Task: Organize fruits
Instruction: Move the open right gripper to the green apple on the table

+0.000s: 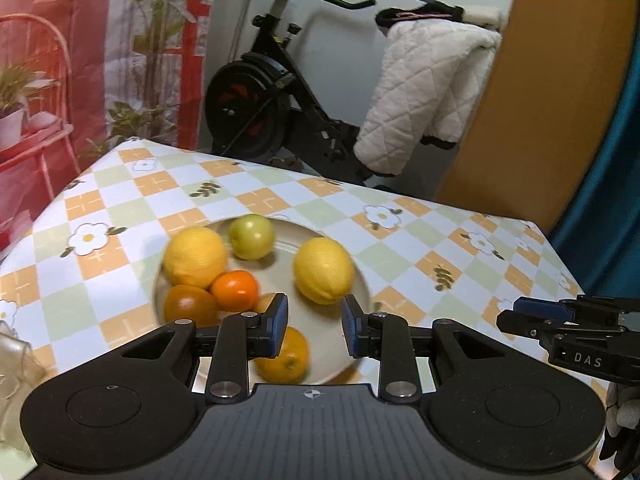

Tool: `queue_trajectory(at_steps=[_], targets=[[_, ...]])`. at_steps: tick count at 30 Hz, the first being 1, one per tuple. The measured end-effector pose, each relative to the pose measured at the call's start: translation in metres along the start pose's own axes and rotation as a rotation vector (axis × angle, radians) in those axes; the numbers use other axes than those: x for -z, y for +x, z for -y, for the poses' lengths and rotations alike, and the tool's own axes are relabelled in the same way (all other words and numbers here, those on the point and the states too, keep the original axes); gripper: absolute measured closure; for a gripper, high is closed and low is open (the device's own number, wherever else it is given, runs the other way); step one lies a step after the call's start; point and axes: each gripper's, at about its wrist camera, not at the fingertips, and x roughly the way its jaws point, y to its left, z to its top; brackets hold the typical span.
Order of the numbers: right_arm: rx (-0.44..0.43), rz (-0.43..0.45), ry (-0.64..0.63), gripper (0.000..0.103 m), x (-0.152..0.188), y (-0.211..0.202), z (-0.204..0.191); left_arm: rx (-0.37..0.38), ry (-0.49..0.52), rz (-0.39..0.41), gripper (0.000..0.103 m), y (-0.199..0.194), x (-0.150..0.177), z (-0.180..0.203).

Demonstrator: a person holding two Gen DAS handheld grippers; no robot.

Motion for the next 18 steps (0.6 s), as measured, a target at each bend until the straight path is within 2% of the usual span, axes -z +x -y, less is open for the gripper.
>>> queue_trajectory(at_steps=[14,16,18], targets=[[0.002,-0.033,0.058,0.069,0.032,-0.025,0.028,0.108,0.083,-0.055,0.072,0.014,0.012,0.049],[-0.011,-0.044,0.063,0.065,0.037,-0.026,0.027,0.125,0.088,-0.073,0.071,0.017,0.016,0.054],[-0.029,-0.059,0.063,0.062,0.043,-0.026,0.026,0.138,0.093,-0.088,0.065,0.019,0.019,0.056]])
